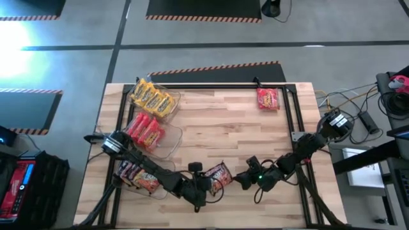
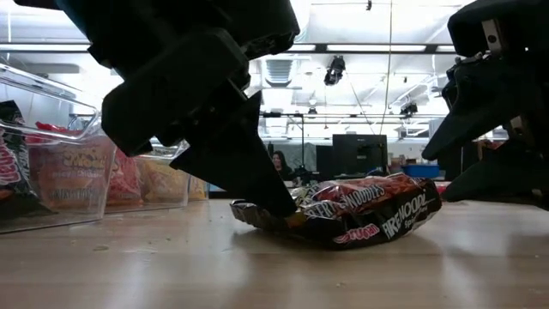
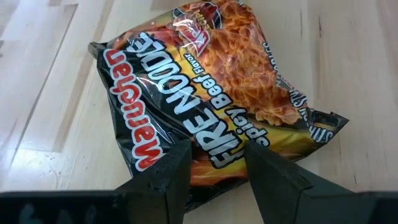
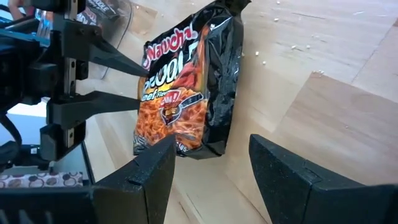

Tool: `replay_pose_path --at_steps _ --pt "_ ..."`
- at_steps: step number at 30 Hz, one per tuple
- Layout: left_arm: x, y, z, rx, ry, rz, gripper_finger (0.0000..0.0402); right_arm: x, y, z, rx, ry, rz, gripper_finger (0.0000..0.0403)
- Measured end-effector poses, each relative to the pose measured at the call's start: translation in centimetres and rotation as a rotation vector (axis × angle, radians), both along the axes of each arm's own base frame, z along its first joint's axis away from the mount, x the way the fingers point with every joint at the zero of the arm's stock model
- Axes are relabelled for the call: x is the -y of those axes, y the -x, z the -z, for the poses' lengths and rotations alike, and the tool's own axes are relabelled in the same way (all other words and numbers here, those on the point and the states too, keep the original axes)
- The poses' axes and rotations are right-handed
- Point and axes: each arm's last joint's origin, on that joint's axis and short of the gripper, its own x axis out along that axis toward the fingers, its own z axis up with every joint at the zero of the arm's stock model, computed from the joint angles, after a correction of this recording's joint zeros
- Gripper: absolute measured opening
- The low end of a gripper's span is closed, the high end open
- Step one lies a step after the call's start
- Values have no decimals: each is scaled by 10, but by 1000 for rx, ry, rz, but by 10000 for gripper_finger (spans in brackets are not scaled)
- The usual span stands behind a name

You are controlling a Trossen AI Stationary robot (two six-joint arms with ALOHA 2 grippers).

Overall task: Sort Maruchan noodles
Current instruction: Put the black noodles pack into the bottom transparent bin

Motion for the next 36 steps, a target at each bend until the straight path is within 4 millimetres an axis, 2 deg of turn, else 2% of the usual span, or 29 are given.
replay_pose_path --at_steps 9,13,20,24,36 --pt "-1 5 4 -60 45 -38 137 -5 -9 -10 29 -24 -15 194" --pt "0 6 5 -78 77 -45 137 -2 -13 -11 27 -41 -7 194" --pt "7 14 18 -145 105 -48 137 4 -16 -11 22 -37 16 194" --pt "7 14 18 -129 63 -38 137 7 -20 -12 28 -11 14 194" --pt "5 13 18 -121 48 -33 137 9 -54 -45 101 139 -106 194"
